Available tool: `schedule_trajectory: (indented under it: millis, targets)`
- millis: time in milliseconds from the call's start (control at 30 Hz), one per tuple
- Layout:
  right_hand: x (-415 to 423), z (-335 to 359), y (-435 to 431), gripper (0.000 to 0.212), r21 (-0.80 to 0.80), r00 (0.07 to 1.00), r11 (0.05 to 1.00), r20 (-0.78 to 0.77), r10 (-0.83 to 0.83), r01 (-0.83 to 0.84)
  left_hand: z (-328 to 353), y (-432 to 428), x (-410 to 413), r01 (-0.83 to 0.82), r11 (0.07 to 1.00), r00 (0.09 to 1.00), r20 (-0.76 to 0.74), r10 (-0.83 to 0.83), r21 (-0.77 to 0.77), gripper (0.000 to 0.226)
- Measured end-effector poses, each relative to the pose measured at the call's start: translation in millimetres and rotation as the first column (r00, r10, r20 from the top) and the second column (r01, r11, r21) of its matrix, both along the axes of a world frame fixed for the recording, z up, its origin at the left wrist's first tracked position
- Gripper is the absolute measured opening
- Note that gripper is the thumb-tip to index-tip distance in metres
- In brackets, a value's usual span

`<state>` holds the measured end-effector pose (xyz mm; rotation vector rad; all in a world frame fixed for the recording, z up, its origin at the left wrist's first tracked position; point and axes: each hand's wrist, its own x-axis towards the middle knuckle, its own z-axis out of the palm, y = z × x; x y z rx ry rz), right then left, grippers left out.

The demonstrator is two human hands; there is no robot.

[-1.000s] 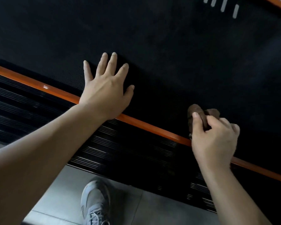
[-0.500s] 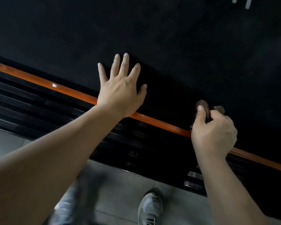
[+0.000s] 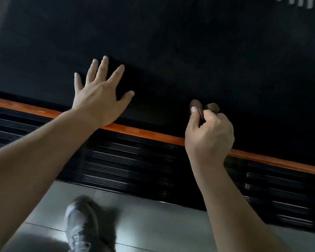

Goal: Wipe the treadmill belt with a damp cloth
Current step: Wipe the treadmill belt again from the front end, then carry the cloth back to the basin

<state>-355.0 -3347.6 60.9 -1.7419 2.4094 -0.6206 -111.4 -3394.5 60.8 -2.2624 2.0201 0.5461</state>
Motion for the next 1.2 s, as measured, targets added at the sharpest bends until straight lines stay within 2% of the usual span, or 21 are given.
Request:
schedule_trajectory:
  millis: [233, 433, 533, 700, 867, 967, 1200]
  targets:
    - [140.0, -2.2, -9.3, 0.040, 0.055, 0.999, 0.998, -0.002, 0.044, -0.044, -2.1, 6.5, 148.6, -0.079, 0.997, 0.997, -0.024, 0.079, -0.017, 0.079]
    - [239.6, -1.2, -14.0, 0.039, 0.040, 0.992, 0.992, 0.035, 0.120, -0.121, -0.8, 12.7, 227.5, -0.189, 0.982, 0.982, -0.016, 0.188, -0.018, 0.081]
    - [282.7, -4.1, -18.7, 0.039, 0.016, 0.979, 0.980, 0.057, 0.197, -0.199, 2.8, 16.0, 251.1, -0.260, 0.965, 0.964, -0.048, 0.260, 0.001, 0.078]
    - [335.7, -7.8, -24.1, 0.031, -0.026, 0.952, 0.955, 0.075, 0.297, -0.296, 8.1, 13.9, 269.7, -0.239, 0.970, 0.969, -0.083, 0.234, -0.045, 0.066]
    - [370.1, -5.8, -27.9, 0.031, -0.032, 0.930, 0.937, 0.114, 0.350, -0.349, 12.7, 16.7, 303.7, -0.326, 0.945, 0.935, -0.151, 0.320, -0.014, 0.050]
    - [388.6, -4.7, -31.1, 0.031, -0.013, 0.911, 0.920, 0.136, 0.389, -0.391, 14.8, 25.4, 317.8, -0.320, 0.947, 0.932, -0.174, 0.317, 0.013, 0.041]
    - [429.6, -3.8, -32.9, 0.030, -0.014, 0.888, 0.893, 0.100, 0.449, -0.450, 12.9, 32.4, 352.8, -0.341, 0.940, 0.912, -0.239, 0.333, 0.009, 0.035]
